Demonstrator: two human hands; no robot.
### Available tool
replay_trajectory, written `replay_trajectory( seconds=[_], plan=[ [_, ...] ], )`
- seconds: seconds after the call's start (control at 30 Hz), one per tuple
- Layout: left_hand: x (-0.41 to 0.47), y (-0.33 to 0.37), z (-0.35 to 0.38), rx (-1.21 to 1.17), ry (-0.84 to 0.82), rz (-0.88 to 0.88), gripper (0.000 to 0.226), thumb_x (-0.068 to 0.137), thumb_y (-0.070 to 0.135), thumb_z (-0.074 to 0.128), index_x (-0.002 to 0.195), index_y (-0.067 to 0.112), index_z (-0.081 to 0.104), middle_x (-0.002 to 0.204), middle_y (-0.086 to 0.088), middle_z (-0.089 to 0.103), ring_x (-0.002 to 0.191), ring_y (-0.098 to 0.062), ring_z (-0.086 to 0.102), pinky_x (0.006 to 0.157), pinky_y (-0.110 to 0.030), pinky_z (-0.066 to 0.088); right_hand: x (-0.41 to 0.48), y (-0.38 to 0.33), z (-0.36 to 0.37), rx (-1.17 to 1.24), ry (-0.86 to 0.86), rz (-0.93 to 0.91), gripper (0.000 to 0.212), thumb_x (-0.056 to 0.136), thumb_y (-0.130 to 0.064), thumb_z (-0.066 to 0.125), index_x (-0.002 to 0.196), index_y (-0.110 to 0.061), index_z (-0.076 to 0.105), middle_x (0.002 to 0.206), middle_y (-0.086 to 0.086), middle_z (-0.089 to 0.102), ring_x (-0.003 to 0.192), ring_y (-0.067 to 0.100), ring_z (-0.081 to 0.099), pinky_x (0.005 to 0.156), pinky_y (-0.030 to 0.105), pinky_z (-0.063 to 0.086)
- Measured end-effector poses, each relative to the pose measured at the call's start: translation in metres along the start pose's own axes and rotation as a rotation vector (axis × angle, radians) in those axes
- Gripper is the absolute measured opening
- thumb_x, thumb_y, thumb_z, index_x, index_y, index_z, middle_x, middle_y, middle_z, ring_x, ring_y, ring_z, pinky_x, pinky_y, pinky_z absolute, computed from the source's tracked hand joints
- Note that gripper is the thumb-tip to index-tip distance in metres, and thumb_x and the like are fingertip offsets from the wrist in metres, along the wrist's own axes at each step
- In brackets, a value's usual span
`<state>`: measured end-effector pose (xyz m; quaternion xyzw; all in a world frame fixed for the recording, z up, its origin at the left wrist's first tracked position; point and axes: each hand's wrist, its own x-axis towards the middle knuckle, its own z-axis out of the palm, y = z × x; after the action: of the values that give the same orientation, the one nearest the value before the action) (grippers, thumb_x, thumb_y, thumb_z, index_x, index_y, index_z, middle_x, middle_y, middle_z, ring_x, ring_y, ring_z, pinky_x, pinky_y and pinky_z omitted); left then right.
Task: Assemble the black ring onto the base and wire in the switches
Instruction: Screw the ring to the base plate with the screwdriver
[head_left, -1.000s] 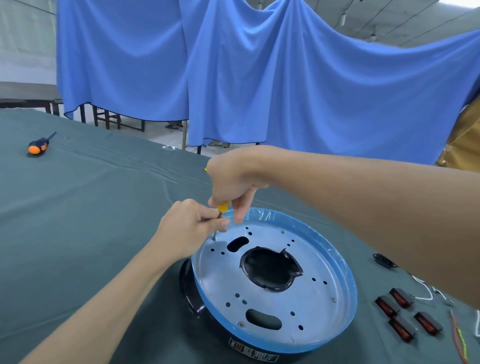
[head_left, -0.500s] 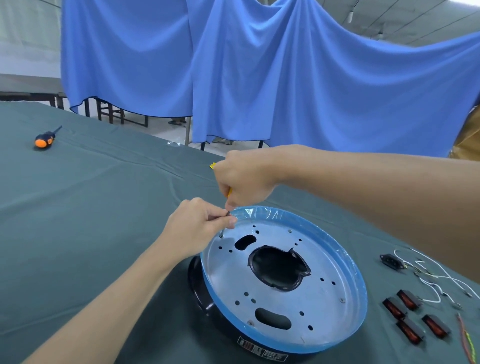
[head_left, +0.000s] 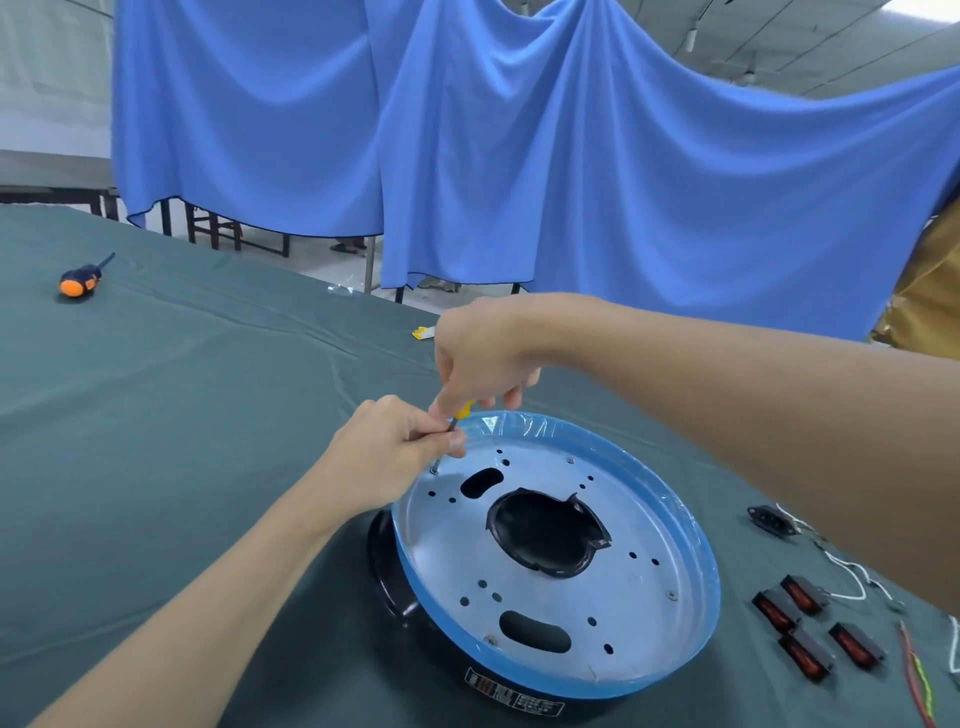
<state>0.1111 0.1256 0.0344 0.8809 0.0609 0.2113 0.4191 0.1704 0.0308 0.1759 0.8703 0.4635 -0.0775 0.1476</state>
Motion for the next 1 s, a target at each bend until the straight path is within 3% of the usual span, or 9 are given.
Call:
replay_trajectory(
  seconds=[0.17,0.33,0.43,0.53,0.63,0.73,0.8,0.9,1.0],
  plan=[
    [-0.001,-0.001,0.0,-0.008,0.018,-0.017,0.021,0.094,0.032,0.063,0.084,0.022,0.079,0.04,0.007,0.04,0.042,-0.01,0.03,0.053,-0.027,0.027,0.0,0.004,-0.006,-0.177,0.101,-0.201,0.01,0.086,-0.03,0.067,0.084,-0.021,0.071,0.054,-0.012,0.065,0.053,-0.006,0.056,0.049,0.019,0.038],
    [-0.001,-0.001,0.004,-0.005,0.127,-0.016,0.02,0.083,0.035,0.075,0.071,0.018,0.078,0.052,-0.009,0.056,0.051,-0.013,0.027,0.055,-0.029,0.03,0.01,-0.008,-0.002,-0.143,0.041,-0.063,0.019,0.088,-0.015,0.055,0.072,-0.011,0.066,0.059,-0.007,0.068,0.052,0.014,0.052,0.044,0.017,0.038],
    [0.001,-0.001,0.003,0.031,0.141,-0.057,0.03,0.081,0.037,0.077,0.067,0.01,0.075,0.061,-0.017,0.061,0.057,-0.016,0.027,0.059,-0.032,0.032,0.022,-0.025,-0.007,-0.123,-0.123,0.087,0.029,0.087,-0.002,0.037,0.065,-0.01,0.053,0.066,-0.004,0.064,0.034,0.013,0.036,0.036,0.01,0.027],
    [0.001,-0.002,0.002,0.029,0.111,-0.08,0.022,0.086,0.039,0.072,0.071,0.024,0.079,0.077,-0.016,0.072,0.057,-0.014,0.038,0.063,-0.034,0.042,0.024,-0.033,-0.01,-0.05,-0.207,0.135,0.032,0.094,-0.006,0.03,0.075,-0.011,0.055,0.068,-0.004,0.066,0.031,0.01,0.042,0.041,0.016,0.036],
    [0.001,-0.003,0.001,0.04,0.093,-0.065,0.022,0.089,0.038,0.069,0.072,0.029,0.078,0.065,-0.014,0.066,0.053,-0.014,0.037,0.06,-0.031,0.038,0.015,-0.026,-0.011,-0.024,-0.075,0.055,0.025,0.097,-0.022,0.048,0.085,-0.007,0.064,0.07,0.003,0.071,0.044,0.013,0.062,0.055,0.022,0.053],
    [0.002,-0.001,0.0,0.035,0.063,-0.043,0.022,0.093,0.035,0.065,0.075,0.029,0.077,0.07,-0.015,0.068,0.056,-0.022,0.05,0.061,-0.033,0.045,0.002,-0.015,-0.014,-0.073,0.073,-0.116,0.008,0.087,-0.021,0.065,0.085,-0.013,0.066,0.062,0.0,0.068,0.045,0.007,0.063,0.052,0.017,0.051],
    [0.002,-0.002,-0.001,0.047,0.037,-0.034,0.021,0.095,0.033,0.063,0.082,0.027,0.079,0.073,-0.01,0.07,0.062,-0.024,0.057,0.066,-0.035,0.048,-0.002,-0.01,-0.014,-0.099,0.095,-0.161,0.007,0.088,-0.018,0.063,0.084,-0.015,0.068,0.057,-0.003,0.068,0.042,0.003,0.059,0.043,0.011,0.044],
    [0.0,0.0,0.002,0.097,0.056,0.003,0.022,0.095,0.031,0.062,0.086,0.019,0.079,0.044,0.007,0.044,0.05,-0.016,0.037,0.054,-0.028,0.032,-0.001,-0.008,-0.005,-0.135,0.14,-0.1,0.029,0.091,-0.017,0.051,0.065,-0.014,0.062,0.041,-0.009,0.059,0.037,-0.004,0.049,0.042,0.01,0.038],
    [-0.003,0.003,0.003,0.088,0.121,0.008,0.019,0.088,0.032,0.071,0.078,0.018,0.078,0.045,0.008,0.05,0.053,-0.018,0.038,0.055,-0.028,0.035,0.001,-0.008,0.002,-0.046,0.079,0.006,0.04,0.093,-0.01,0.036,0.058,-0.015,0.054,0.036,-0.011,0.056,0.035,0.001,0.049,0.046,0.013,0.041]
  ],
)
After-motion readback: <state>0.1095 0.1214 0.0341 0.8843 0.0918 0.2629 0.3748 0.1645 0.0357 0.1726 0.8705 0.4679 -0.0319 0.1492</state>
